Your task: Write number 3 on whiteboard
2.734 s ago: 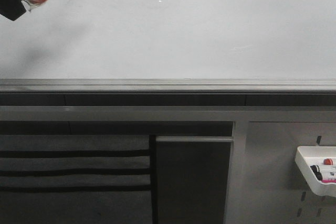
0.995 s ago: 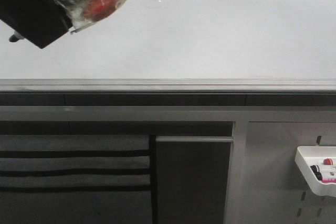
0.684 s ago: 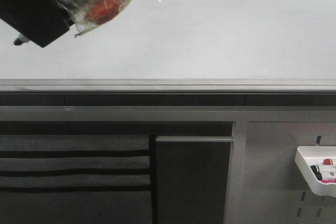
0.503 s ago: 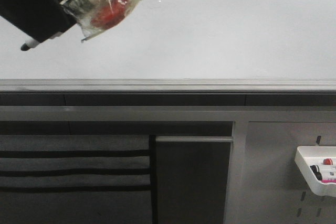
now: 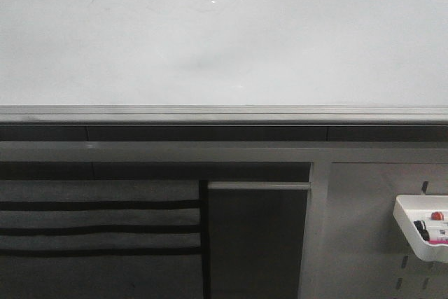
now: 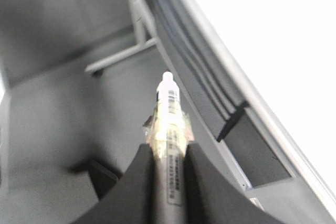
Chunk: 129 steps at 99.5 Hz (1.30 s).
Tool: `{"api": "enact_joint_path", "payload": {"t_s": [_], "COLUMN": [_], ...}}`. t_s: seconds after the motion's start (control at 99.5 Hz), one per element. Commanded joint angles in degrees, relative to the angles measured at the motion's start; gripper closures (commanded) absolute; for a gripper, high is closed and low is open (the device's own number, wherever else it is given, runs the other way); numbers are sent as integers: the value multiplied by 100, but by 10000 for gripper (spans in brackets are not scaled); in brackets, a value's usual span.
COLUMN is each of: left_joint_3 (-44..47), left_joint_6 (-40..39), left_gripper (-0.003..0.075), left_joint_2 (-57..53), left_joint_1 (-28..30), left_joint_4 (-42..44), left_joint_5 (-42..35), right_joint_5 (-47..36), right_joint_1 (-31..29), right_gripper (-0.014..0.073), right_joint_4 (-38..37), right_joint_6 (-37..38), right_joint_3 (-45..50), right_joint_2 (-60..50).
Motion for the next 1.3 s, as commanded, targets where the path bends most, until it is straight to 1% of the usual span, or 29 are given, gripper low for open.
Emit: {"api": "enact_joint_path", "payload": {"t_s": [0.0,0.09,0.171,0.261,0.372,0.513,0.663,0.774,0.965,1.106,1.247,1.257,1.287], "left_joint_3": [199,475,565,579,579,579,579,579,579,579,579,579,579], "left_joint_6": [-131,-131,-131,-131,-131,-131,-131,-131,-131,-131,-131,-131,-131], "left_gripper": [330,330,330,330,330,330,330,330,330,330,330,330,330], "left_joint_2": [-326,-525,-563,-551,-528,-528,-528,-528,-528,-528,-528,-528,-528], "left_joint_1": [138,141,141,141,141,141,141,141,141,141,141,141,141], "left_joint_4": [-491,-518,-518,-518,-518,-518,-518,-518,-518,-518,-518,-518,-518], "left_joint_5": [-425,-782,-1021,-1100,-1089,-1101,-1101,-1101,-1101,-1101,-1101,-1101,-1101], "right_joint_5": [-1019,-1574,-1892,-2028,-2238,-2220,-1716,-1446,-1377,-1388,-1426,-1457,-1443], "right_joint_1": [-340,-542,-559,-559,-559,-747,-983,-923,-734,-734,-759,-857,-903], "right_gripper": [640,640,640,640,640,640,640,640,640,640,640,640,640], "right_joint_4": [64,118,143,143,143,143,143,143,-122,-214,-408,-513,-536], "right_joint_6": [560,570,570,570,577,719,719,719,719,719,719,731,731], "right_joint_3": [397,936,1302,1493,1488,1029,167,-465,-1273,-1621,-1706,-1706,-1706], "right_joint_2": [-501,-786,-862,-851,-704,-320,408,922,1663,2087,2361,2405,2391]}}
